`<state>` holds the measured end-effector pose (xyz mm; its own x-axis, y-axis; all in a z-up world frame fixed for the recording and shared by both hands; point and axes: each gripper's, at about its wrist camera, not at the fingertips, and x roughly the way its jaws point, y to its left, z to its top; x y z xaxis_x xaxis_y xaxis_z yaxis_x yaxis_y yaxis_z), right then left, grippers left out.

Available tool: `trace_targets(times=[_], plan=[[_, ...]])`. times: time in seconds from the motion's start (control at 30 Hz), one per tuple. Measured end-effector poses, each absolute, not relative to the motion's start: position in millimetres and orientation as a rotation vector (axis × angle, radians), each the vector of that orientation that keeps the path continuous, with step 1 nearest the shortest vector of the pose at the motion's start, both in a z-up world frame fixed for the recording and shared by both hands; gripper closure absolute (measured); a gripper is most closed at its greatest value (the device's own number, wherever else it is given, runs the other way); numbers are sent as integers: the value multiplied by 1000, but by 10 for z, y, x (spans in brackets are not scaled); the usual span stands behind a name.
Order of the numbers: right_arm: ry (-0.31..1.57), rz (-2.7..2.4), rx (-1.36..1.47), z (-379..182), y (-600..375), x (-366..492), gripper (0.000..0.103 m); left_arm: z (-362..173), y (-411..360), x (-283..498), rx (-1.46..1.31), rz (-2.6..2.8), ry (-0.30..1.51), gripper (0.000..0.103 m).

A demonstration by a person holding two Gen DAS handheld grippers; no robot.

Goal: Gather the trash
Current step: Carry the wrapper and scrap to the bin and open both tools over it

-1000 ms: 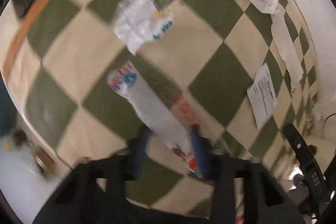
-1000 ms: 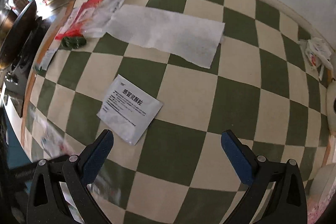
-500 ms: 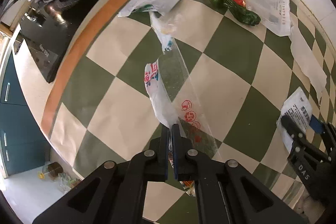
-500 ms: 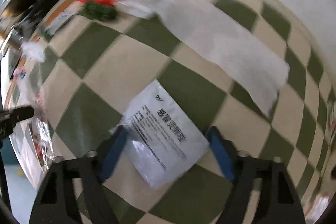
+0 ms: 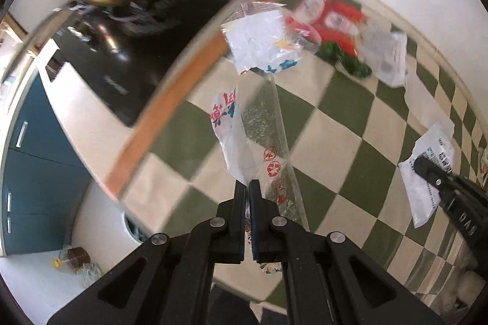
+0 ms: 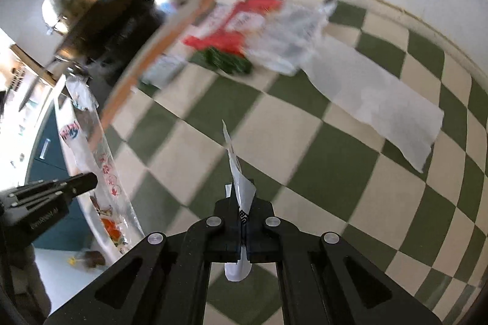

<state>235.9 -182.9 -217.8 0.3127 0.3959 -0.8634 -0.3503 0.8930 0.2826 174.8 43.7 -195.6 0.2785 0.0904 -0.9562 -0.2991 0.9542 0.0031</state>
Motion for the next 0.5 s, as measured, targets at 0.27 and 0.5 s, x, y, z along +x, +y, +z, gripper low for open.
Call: trace_targets(times=[0.27,0.5], plan=[[1080,643,72,-1696,-1068,2074,102,-1521,1120,1253,-225,364,1152,103],[1084,789,1,-1646,-95,1485,102,-1450,1858,699,-287,474,1103,103]])
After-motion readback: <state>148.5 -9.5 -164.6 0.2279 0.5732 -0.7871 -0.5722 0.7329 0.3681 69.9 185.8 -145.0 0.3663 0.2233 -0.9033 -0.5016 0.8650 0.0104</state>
